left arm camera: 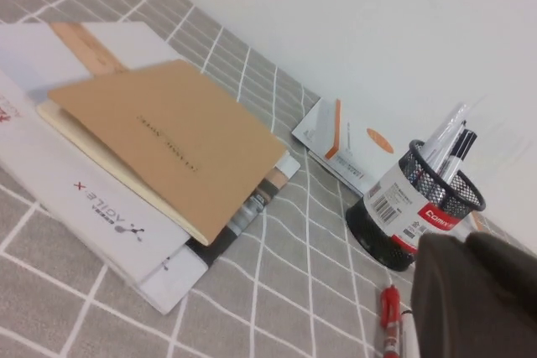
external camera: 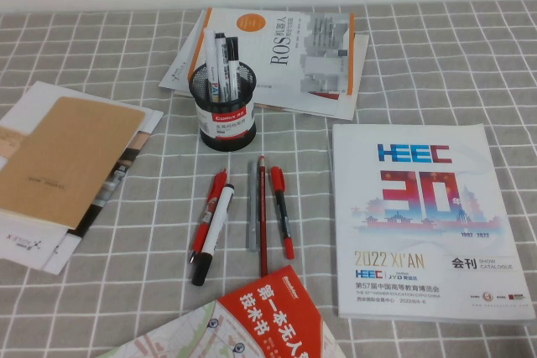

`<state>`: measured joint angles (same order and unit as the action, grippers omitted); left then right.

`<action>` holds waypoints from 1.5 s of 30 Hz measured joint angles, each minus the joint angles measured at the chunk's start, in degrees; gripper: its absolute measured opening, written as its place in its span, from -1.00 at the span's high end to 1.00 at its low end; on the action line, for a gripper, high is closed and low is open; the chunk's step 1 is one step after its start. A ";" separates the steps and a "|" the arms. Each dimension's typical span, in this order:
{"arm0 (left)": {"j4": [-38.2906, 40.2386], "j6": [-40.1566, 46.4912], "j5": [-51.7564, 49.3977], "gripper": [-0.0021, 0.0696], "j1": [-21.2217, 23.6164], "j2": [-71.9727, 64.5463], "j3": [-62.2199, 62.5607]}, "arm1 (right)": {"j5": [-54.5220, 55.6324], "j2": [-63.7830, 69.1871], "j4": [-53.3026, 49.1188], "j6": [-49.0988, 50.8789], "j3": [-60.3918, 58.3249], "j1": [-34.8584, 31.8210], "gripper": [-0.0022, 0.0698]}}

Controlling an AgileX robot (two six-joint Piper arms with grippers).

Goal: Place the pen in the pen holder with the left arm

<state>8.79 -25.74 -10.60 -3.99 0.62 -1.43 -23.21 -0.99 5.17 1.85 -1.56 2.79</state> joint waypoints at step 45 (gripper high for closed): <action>7.83 43.25 -39.80 0.95 -19.29 -98.43 69.94 | 0.00 0.00 0.00 0.00 0.00 0.00 0.97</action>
<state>16.62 17.52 -50.41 -23.28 -97.81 68.52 -23.21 -0.99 5.17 1.85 -1.56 2.79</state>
